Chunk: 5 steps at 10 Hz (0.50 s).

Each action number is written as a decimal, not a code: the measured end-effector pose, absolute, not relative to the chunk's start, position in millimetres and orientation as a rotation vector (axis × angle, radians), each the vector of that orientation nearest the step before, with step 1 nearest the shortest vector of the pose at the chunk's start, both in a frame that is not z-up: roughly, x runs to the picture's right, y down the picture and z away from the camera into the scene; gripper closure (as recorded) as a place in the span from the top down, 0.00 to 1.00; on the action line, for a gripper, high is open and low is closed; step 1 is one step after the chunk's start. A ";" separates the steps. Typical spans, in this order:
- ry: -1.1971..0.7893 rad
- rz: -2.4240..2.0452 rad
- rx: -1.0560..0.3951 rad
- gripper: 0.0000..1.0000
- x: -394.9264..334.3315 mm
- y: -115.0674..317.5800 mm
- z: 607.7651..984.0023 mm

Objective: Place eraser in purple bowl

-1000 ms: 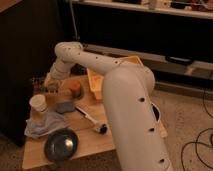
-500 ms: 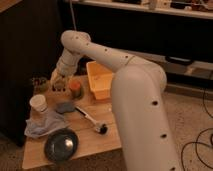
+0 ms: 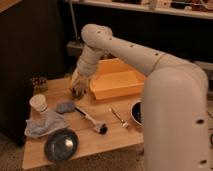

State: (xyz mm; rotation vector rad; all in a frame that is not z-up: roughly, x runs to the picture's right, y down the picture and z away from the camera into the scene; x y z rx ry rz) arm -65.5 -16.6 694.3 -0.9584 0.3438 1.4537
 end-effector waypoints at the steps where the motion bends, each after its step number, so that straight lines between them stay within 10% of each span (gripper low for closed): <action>1: 0.381 1.493 -0.945 0.00 -42.5 -11.4 688.4; 5: 0.526 1.667 -0.872 0.00 46.1 15.2 660.4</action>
